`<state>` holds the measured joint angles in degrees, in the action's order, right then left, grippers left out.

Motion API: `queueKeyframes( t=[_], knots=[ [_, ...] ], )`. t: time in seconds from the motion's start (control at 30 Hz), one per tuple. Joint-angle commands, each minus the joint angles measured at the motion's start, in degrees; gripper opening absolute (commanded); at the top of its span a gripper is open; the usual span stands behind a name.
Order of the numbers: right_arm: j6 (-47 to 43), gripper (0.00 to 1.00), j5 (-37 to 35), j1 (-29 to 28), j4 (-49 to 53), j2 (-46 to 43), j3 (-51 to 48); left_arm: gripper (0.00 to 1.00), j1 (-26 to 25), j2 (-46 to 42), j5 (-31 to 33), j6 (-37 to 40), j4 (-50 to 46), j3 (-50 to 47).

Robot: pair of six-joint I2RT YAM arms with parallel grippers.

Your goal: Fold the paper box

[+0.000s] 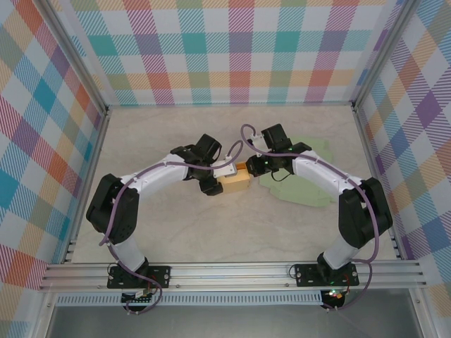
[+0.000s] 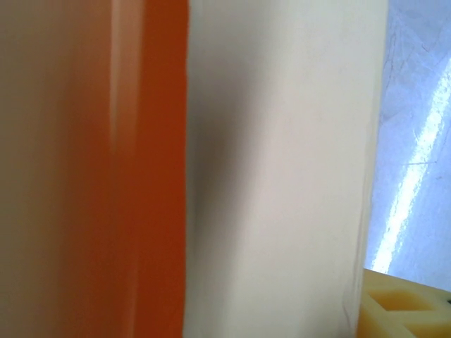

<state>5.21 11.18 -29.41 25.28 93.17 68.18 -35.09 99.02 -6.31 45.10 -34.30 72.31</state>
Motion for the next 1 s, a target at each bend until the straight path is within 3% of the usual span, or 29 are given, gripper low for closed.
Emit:
queueKeyframes(
  t=[0.0, 0.37, 0.43, 0.7, 0.97],
  knots=[
    [0.69, 0.09, 1.35, -0.74, -0.52, -2.26, -0.73, 0.67, 0.33, -1.84, 0.86, -2.94, 0.31, 1.41],
    [0.32, 0.07, -1.71, -2.36, 2.74, -2.02, 1.82, 0.79, 0.37, -8.56, 3.76, -17.6, 7.91, -3.89],
    [0.2, 0.07, -2.04, -2.66, 3.31, -2.08, 2.21, 0.89, 0.37, -9.99, 4.48, -19.17, 10.18, -5.89],
    [-0.44, 0.07, -3.43, -4.24, 4.77, -1.5, 4.04, 0.89, 0.72, -8.48, 10.24, -22.62, 12.6, -7.54],
    [-0.7, 0.07, -3.65, -4.88, 5.19, -1.18, 4.84, 0.88, 1.72, -8.1, 6.31, -31.32, 15.53, -6.9]
  ],
)
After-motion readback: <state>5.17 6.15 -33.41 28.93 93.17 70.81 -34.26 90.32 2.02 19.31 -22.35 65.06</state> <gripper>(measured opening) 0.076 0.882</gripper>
